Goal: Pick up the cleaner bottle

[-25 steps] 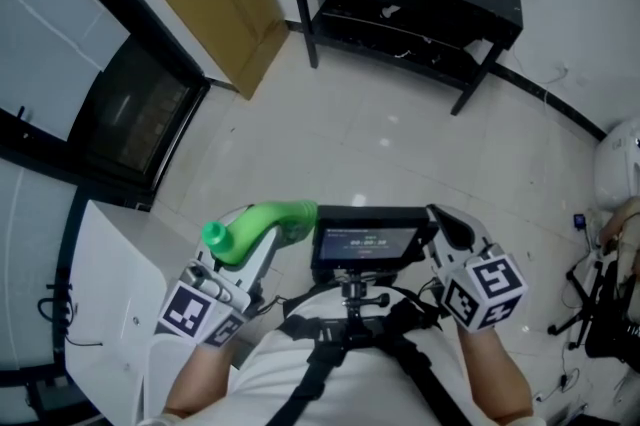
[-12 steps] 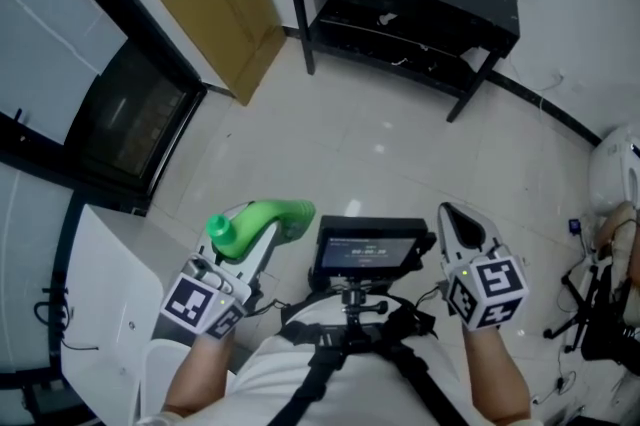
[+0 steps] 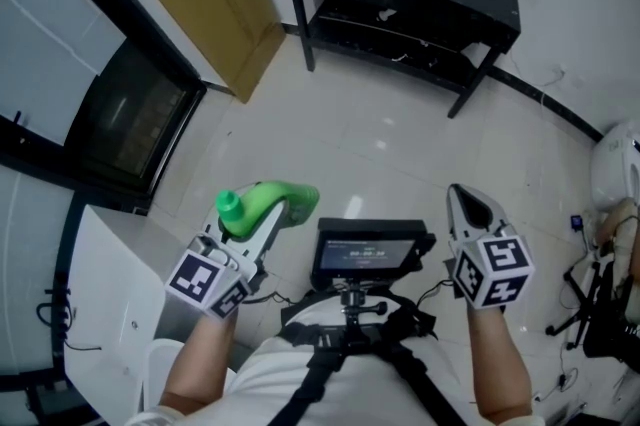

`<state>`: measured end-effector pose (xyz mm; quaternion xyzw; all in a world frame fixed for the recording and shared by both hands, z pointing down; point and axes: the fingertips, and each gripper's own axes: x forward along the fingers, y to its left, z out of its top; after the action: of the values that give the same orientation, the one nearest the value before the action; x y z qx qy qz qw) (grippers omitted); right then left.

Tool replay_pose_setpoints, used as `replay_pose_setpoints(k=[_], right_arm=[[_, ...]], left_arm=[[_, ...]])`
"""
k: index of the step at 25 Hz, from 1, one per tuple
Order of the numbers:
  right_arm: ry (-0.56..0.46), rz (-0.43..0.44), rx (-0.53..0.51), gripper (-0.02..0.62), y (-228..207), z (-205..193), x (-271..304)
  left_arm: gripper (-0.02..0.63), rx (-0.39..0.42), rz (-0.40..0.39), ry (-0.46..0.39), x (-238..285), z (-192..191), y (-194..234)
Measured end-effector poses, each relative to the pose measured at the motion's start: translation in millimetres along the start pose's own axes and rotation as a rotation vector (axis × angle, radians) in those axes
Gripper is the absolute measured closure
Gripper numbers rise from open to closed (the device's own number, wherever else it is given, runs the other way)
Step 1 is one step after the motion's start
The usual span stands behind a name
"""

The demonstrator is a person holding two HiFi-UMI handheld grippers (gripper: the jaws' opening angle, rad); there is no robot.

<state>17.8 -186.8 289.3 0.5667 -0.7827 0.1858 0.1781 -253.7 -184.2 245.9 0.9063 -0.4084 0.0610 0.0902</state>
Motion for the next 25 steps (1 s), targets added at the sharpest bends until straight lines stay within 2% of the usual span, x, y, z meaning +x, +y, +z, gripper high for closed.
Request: replay_pose_setpoints(k=[25], right_arm=[[0.012,-0.03,-0.022,0.591,-10.8,9.3,22.5]], left_arm=[[0.442,0.02,-0.075,0.013,43.6,9.5,-9.9]])
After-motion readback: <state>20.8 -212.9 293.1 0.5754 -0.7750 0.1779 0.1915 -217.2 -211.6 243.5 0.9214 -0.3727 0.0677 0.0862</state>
